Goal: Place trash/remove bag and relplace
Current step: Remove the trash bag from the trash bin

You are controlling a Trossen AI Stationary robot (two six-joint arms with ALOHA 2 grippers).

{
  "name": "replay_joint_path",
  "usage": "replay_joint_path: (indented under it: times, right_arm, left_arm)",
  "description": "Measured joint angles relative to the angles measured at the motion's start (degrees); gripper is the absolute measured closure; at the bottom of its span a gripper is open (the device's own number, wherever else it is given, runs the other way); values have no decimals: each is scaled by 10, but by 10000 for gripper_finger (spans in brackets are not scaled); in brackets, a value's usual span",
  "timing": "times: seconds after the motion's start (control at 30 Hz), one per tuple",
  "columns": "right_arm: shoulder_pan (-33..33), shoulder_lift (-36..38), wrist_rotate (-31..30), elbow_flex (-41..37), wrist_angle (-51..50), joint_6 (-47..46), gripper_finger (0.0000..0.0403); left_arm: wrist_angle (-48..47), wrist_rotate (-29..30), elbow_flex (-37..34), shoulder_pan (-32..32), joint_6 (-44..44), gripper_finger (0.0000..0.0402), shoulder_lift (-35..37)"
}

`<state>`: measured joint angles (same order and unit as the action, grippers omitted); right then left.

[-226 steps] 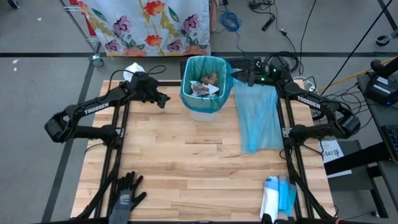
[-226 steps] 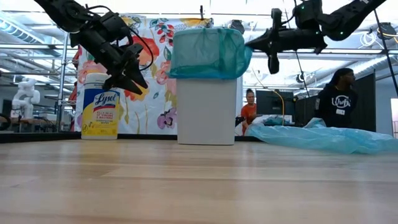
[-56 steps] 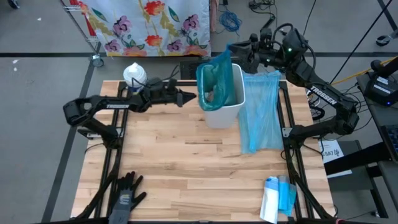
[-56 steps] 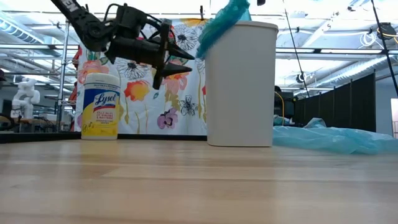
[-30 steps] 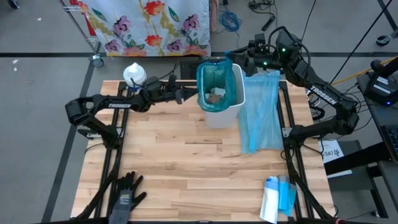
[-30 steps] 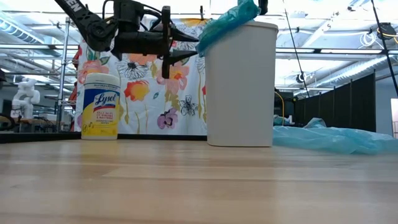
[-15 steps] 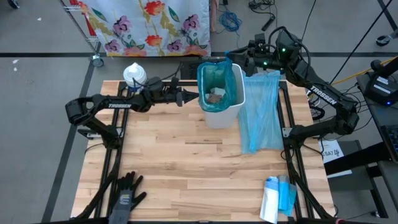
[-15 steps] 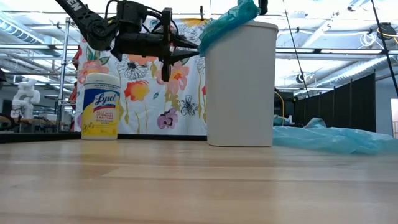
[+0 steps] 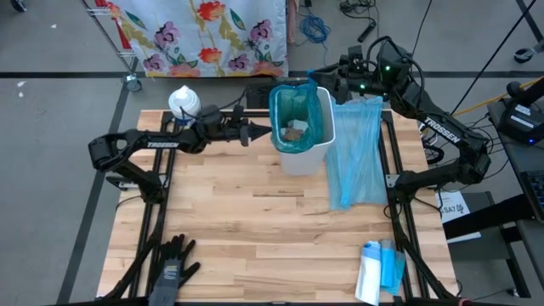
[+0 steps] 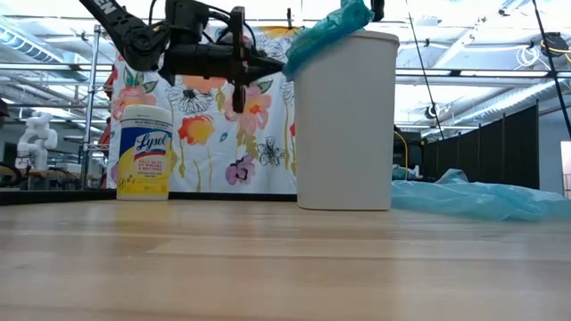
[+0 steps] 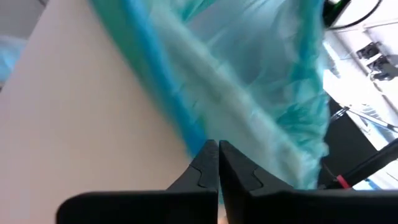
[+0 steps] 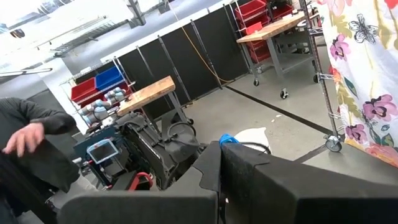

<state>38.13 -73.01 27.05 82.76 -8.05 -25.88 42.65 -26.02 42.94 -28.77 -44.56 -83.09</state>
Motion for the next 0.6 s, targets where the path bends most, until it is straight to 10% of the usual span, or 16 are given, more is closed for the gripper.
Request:
replay_joint_path:
  times: [0.6]
  right_arm:
    - [0, 0, 0, 0, 0, 2, 403]
  left_arm:
    - [-61, -12, -1, -15, 2, 370, 54]
